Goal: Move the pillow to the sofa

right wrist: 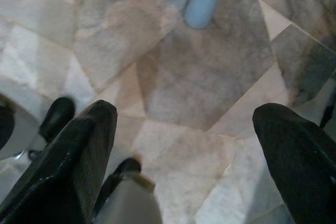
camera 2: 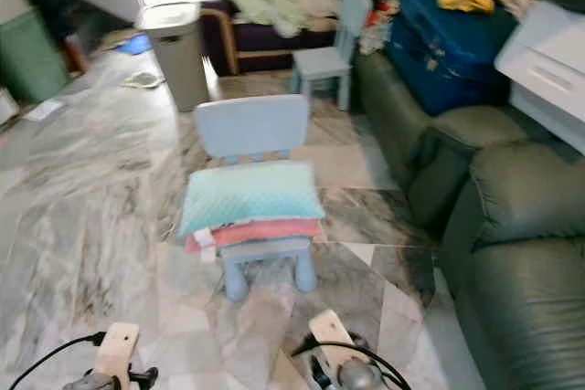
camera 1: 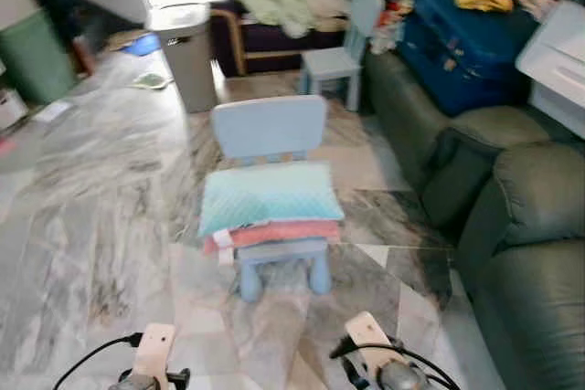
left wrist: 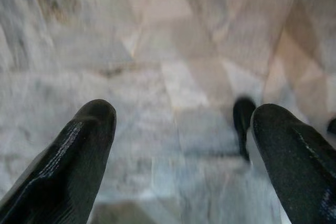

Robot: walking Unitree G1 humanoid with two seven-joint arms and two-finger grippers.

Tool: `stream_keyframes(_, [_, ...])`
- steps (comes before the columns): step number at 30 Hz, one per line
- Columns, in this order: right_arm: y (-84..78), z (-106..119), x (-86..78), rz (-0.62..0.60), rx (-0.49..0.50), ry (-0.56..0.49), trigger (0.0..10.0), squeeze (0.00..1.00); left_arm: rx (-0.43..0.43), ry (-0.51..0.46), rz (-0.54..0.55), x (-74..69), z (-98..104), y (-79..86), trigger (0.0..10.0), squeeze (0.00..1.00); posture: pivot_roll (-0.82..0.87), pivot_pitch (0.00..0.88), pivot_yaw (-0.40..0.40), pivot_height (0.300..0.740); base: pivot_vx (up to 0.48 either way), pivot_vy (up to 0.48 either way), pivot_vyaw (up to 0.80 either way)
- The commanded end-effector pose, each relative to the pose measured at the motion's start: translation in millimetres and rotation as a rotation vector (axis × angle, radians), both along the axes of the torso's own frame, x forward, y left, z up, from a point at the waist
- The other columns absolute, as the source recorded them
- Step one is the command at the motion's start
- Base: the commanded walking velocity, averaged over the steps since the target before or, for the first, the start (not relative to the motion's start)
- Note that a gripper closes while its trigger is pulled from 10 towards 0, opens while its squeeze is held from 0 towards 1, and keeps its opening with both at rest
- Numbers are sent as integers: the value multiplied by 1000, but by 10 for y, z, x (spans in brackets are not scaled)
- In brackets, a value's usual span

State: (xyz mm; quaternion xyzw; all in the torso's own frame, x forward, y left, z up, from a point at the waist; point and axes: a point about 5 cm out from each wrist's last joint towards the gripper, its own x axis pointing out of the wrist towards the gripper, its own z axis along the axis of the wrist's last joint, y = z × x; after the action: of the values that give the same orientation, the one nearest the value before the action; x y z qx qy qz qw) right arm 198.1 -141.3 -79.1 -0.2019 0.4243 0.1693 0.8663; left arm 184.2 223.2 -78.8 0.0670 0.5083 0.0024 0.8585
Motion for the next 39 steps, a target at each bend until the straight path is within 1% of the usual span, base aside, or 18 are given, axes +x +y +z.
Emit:
stream_keyframes(1, [-84, -13, -24, -10, -17, 14, 10000, 0, -5, 0, -4, -2, -11, -46, 10000, 0, -17, 0, 64, 740, 458, 0, 0])
stream_keyframes(16, [-90, 7, 15, -12, -17, 8, 10000, 0, -12, -8, 17, 6, -6, -39, 10000, 0, -16, 0, 64, 740, 457, 0, 0])
stream_keyframes(22, [-98, 7, 15, -6, -18, 8, 10000, 0, 8, 1, 33, -10, -9, -11, 10000, 0, -7, 0, 62, 740, 0, 0, 85])
stream_keyframes(23, [-162, 0, -9, -5, -26, 9, 10000, 0, 14, 2, 37, -17, -10, 1, 10000, 0, -3, 0, 61, 740, 0, 0, 800])
stream_keyframes(24, [-162, 0, -9, -5, -26, 9, 10000, 0, 14, 2, 37, -17, -10, 1, 10000, 0, -3, 0, 61, 740, 0, 0, 800])
stream_keyframes(25, [-282, -11, -53, -19, -30, 15, 10000, 0, 31, 3, 44, -33, -11, 32, 10000, 0, 0, 0, 60, 740, 0, 0, 800])
stream_keyframes(27, [-327, -13, -68, -26, -30, 17, 10000, 0, 44, 2, 47, -41, -10, 53, 10000, 0, 0, 0, 60, 740, 0, 0, 800])
stream_keyframes(31, [-361, -14, -79, -28, -31, 18, 10000, 0, 10, -40, 134, -41, 1, 93, 10000, 0, 8, 0, 58, 740, 0, 0, 800])
stream_keyframes(32, [-367, -13, -80, -28, -31, 18, 10000, 0, 25, -52, 134, -31, 10, 103, 10000, 0, 8, 0, 58, 740, 0, 0, 800])
stream_keyframes(36, [-384, -12, -81, -29, -31, 17, 10000, 0, -6, -104, 165, 37, 54, 126, 10000, 0, 10, 0, 57, 740, 0, 0, 794])
stream_keyframes(38, [-391, -11, -82, -41, -24, 18, 10000, 0, -33, -117, 176, 65, 70, 127, 10000, 0, 10, 0, 57, 740, 0, 0, 0])
stream_keyframes(39, [-393, -10, -81, -43, -23, 18, 10000, 0, -40, -119, 163, 78, 76, 123, 10000, 0, 10, 0, 58, 740, 0, 0, 0])
